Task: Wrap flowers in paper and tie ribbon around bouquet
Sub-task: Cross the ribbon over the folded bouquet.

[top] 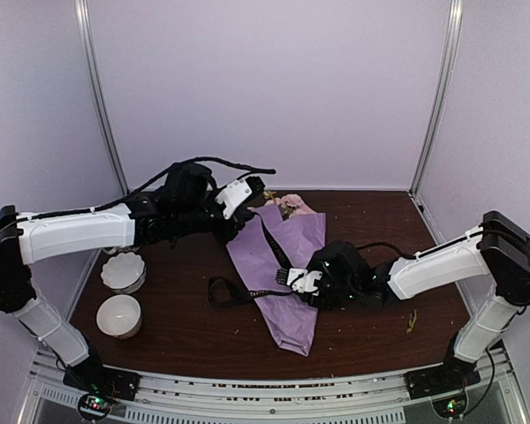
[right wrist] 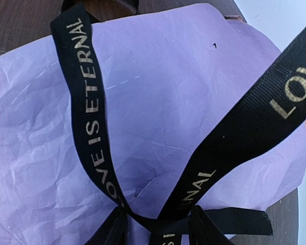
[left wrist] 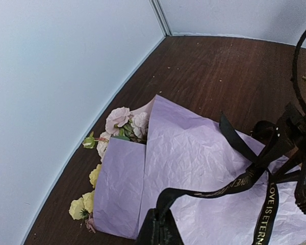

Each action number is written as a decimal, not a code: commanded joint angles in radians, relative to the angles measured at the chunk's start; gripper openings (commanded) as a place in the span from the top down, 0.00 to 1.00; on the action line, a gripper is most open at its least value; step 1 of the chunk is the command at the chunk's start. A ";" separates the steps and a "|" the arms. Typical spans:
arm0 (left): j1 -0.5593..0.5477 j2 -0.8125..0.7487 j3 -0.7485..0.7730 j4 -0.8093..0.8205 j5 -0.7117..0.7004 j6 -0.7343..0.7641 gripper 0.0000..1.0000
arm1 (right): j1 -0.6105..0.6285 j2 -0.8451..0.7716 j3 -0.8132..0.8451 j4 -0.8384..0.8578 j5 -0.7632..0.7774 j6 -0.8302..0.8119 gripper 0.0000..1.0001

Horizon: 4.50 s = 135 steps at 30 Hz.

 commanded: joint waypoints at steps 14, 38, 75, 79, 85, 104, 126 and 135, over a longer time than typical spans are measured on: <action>0.007 -0.108 -0.058 0.018 0.054 -0.005 1.00 | -0.050 0.008 0.018 0.155 0.060 0.119 0.56; 0.009 -0.185 -0.200 0.049 0.040 -0.031 1.00 | -0.151 -0.008 0.151 -0.148 -0.487 0.248 1.00; -0.001 -0.334 -0.240 0.094 0.248 -0.059 1.00 | -0.202 0.263 0.475 0.024 -0.540 0.896 1.00; -0.001 -0.315 -0.211 0.136 0.247 -0.057 1.00 | -0.198 0.293 0.497 -0.114 -0.660 0.871 1.00; 0.013 -0.303 -0.207 0.243 0.211 -0.063 1.00 | -0.199 0.310 0.504 -0.308 -0.734 0.795 1.00; 0.049 -0.240 -0.205 0.249 0.010 -0.083 1.00 | -0.245 0.243 0.483 -0.645 -0.823 0.648 0.88; 0.061 -0.157 -0.186 0.256 -0.026 -0.078 1.00 | -0.397 0.050 0.430 -0.584 -0.503 0.819 0.58; 0.063 -0.171 -0.206 0.248 -0.024 -0.086 1.00 | -0.355 -0.048 0.136 -0.612 -0.452 0.827 0.56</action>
